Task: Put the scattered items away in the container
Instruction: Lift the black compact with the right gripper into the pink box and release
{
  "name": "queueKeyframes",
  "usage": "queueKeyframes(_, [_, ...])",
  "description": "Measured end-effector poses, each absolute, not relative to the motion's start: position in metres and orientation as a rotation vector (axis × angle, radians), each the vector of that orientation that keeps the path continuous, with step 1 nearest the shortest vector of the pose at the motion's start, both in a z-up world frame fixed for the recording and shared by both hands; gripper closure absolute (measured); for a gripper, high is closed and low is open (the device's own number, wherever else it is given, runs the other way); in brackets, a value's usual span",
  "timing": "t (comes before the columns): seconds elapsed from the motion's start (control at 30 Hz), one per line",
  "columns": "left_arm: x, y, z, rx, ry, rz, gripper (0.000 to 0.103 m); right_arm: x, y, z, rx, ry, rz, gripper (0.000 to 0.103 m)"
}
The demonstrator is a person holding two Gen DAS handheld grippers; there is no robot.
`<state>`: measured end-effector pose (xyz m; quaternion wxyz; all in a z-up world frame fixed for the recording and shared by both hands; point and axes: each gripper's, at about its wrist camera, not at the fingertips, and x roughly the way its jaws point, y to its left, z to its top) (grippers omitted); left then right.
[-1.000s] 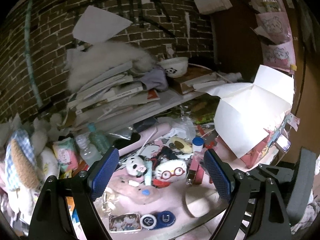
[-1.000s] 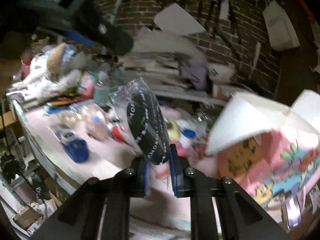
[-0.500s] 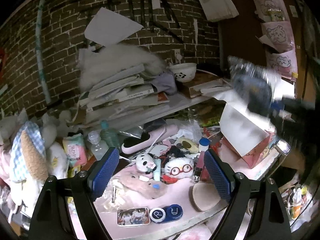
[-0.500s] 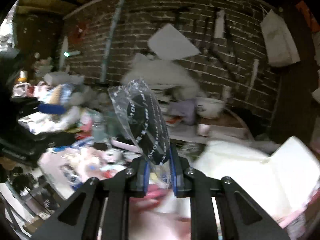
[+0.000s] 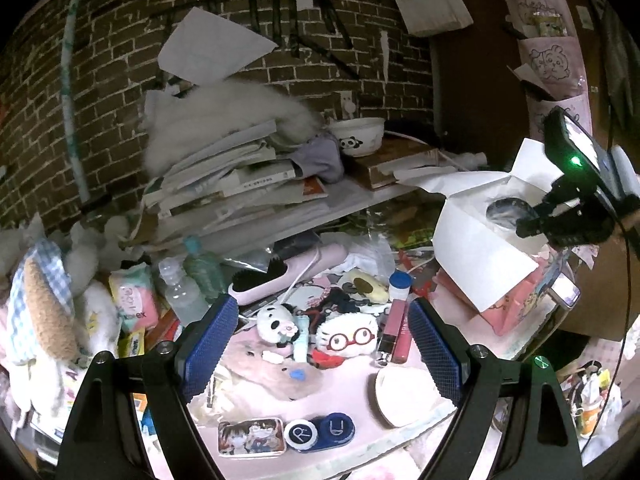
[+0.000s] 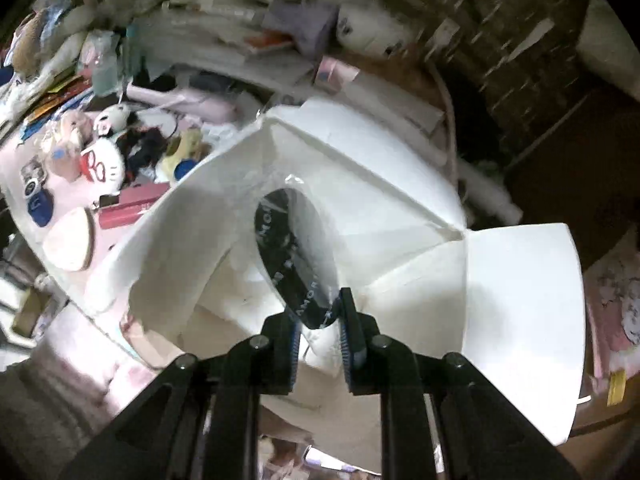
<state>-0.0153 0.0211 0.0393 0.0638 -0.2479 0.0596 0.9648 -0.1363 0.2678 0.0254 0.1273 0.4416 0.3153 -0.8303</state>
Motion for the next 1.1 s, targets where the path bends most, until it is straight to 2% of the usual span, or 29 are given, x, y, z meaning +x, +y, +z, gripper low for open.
queueKeyframes(0.07, [-0.015,0.021,0.039,-0.749,0.178,2.913,0.018,-0.146,0.265,0.028,1.356,0.966,-2.363,0.088])
queueKeyframes(0.3, [-0.014,0.018,0.036,-0.759,0.193,2.929,0.018,-0.183,0.276,0.030,1.675,0.883,-2.212,0.088])
queueKeyframes(0.67, [-0.014,0.011,0.035,-0.777,0.177,2.937,0.018,-0.199,0.285,0.021,1.796,0.810,-2.108,0.083])
queueKeyframes(0.7, [-0.014,0.011,0.035,-0.776,0.178,2.938,0.018,-0.199,0.286,0.019,1.810,0.797,-2.096,0.080])
queueKeyframes(0.77, [-0.014,0.011,0.035,-0.775,0.176,2.935,0.018,-0.199,0.287,0.018,1.818,0.777,-2.086,0.066])
queueKeyframes(0.87, [-0.016,0.010,0.033,-0.780,0.167,2.929,0.018,-0.194,0.284,0.025,1.780,0.795,-2.115,0.051])
queueKeyframes(1.03, [-0.018,0.004,0.023,-0.806,0.165,2.937,0.018,-0.175,0.280,0.057,1.608,0.792,-2.220,0.046])
queueKeyframes(1.1, [-0.019,0.001,0.017,-0.815,0.163,2.933,0.018,-0.160,0.278,0.077,1.469,0.751,-2.300,0.041])
